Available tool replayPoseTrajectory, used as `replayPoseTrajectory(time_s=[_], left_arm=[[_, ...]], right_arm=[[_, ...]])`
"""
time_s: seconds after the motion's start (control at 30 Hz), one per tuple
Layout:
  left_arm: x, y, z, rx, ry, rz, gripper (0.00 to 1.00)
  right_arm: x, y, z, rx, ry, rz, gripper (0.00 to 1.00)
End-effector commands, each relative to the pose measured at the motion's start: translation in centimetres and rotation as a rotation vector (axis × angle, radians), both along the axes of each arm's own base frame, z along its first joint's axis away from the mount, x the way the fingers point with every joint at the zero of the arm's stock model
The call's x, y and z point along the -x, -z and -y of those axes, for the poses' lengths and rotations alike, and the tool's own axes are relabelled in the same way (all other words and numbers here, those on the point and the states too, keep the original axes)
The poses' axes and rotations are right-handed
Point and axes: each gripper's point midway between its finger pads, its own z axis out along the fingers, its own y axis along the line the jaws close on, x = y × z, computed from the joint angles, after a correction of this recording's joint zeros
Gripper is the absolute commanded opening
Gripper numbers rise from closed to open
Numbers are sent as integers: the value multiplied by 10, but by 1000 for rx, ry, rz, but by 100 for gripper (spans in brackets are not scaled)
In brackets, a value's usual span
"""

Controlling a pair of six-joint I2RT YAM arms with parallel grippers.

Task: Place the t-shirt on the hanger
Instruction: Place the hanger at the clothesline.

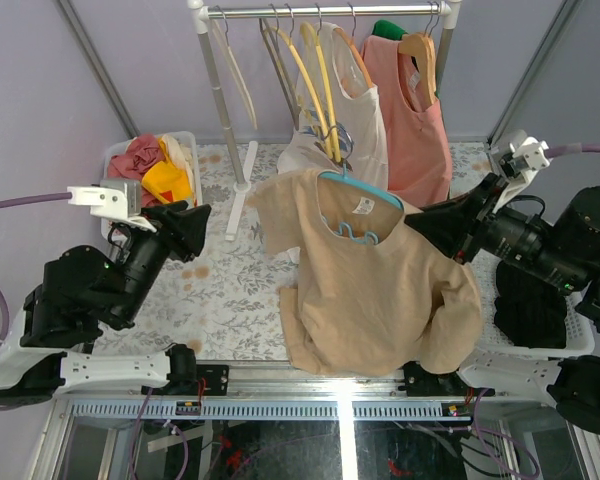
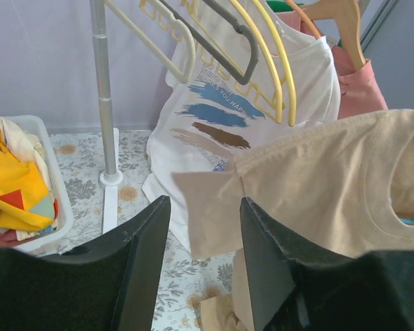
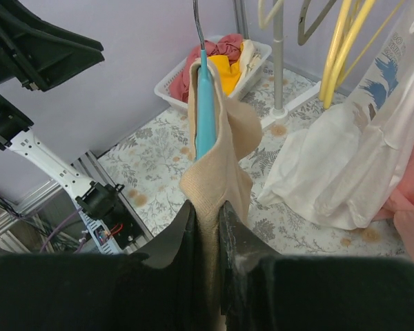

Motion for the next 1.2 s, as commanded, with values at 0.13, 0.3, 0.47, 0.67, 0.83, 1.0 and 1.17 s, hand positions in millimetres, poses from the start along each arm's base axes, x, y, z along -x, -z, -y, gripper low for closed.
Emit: replayPoseTrajectory(time_s=[0.13, 0.3, 0.47, 0.67, 0.83, 1.0, 1.17], left_arm=[[-5, 14, -9, -14, -79, -21, 46], [-2, 0, -23, 26, -79, -5, 46], [-3, -5, -22, 27, -77, 6, 46], [-2, -7, -9, 20, -38, 11, 47], [-5, 0, 12, -16, -12, 4, 47], [-8, 13, 51, -55, 49, -7, 48], [-11, 20, 89, -83, 106, -5, 48]], right_arm=[[18, -38, 28, -162, 22, 108, 0], [36, -28, 44, -186, 0, 102, 0], [36, -36, 46, -201, 13, 89, 0], [26, -68, 100, -183, 233, 174, 0], [39, -69, 134, -158, 294, 172, 0], [51, -36, 154, -185, 322, 120, 0], [59, -8, 166, -184, 344, 45, 0]])
